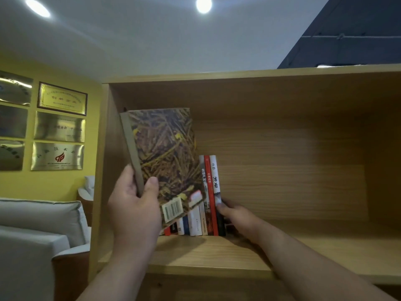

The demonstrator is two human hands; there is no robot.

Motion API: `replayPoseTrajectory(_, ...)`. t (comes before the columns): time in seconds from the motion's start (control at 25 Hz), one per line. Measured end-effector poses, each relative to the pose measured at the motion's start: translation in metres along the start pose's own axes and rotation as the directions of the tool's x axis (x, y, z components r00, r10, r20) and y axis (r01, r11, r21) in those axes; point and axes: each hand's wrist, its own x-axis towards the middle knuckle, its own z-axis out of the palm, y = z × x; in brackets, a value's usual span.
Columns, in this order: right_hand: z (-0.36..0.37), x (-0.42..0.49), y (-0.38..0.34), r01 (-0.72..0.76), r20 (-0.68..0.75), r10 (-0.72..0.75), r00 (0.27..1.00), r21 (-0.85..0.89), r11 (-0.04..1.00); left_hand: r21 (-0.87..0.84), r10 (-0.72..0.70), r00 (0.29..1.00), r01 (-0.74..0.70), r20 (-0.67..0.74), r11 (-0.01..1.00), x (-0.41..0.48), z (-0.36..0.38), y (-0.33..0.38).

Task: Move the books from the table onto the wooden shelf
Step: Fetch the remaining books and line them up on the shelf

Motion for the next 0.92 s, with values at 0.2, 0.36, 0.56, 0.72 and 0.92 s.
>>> replayPoseTrajectory(0.2,-0.007,-0.002,0.004,-0.085,-0.109,0.12,0.987,0.282,0.956,-0.255,-0.392,0.887,0.448,0.244,0.857,-0.002,0.026,-0.041)
replayPoseTrajectory(0.36,-0.01,0.003,0.003,-0.01,-0.104,0.063,0.993,0.445,0.896,-0.237,-0.549,0.758,0.64,0.353,0.731,-0.002,0.036,-0.055)
replayPoseTrajectory(0.56,-0.013,-0.009,-0.009,0.07,-0.116,-0.016,0.993,0.478,0.875,-0.101,-0.498,0.752,0.589,0.433,0.802,-0.011,0.051,-0.051)
replayPoseTrajectory(0.72,-0.035,-0.03,-0.006,0.135,-0.143,-0.066,0.987,0.544,0.828,0.017,-0.479,0.808,0.505,0.344,0.863,-0.012,0.029,-0.055)
replayPoseTrajectory(0.92,-0.077,-0.068,-0.004,0.353,-0.462,-0.078,0.883,0.548,0.758,0.454,-0.388,0.903,0.272,0.183,0.848,0.005,-0.001,-0.075)
